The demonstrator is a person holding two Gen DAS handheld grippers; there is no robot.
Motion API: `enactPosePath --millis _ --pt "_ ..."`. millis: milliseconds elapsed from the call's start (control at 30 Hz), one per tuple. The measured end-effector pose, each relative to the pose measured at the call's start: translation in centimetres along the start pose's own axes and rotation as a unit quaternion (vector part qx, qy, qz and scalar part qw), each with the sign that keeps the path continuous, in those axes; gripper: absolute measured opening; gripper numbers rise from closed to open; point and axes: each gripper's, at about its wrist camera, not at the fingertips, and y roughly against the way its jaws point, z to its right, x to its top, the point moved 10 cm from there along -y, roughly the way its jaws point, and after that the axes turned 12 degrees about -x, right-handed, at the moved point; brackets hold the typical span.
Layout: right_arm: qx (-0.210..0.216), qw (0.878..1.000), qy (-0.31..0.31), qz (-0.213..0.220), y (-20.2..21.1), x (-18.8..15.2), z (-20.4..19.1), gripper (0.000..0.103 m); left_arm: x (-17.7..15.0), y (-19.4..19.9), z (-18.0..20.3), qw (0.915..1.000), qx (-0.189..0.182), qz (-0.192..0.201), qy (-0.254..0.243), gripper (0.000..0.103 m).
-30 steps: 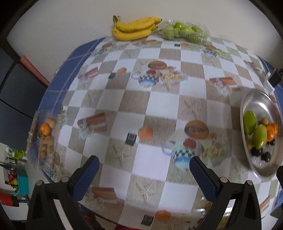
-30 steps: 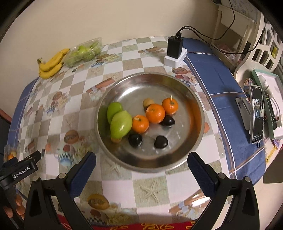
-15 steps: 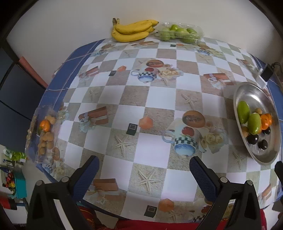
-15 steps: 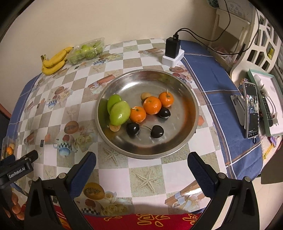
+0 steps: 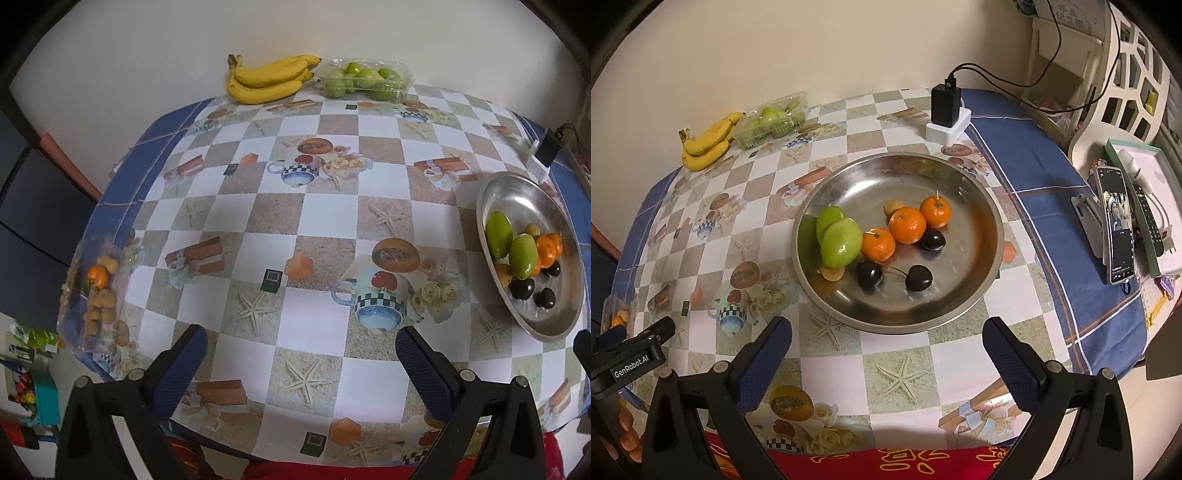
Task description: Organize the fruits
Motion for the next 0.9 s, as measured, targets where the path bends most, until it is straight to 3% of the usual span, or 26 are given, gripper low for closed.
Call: enactPosePath --millis 900 --pt "-0.017 1.000 0.020 0.002 -0.20 -0.11 -0.46 0.103 0.21 0.41 0.79 0.9998 -0.006 0.010 -0.014 0.103"
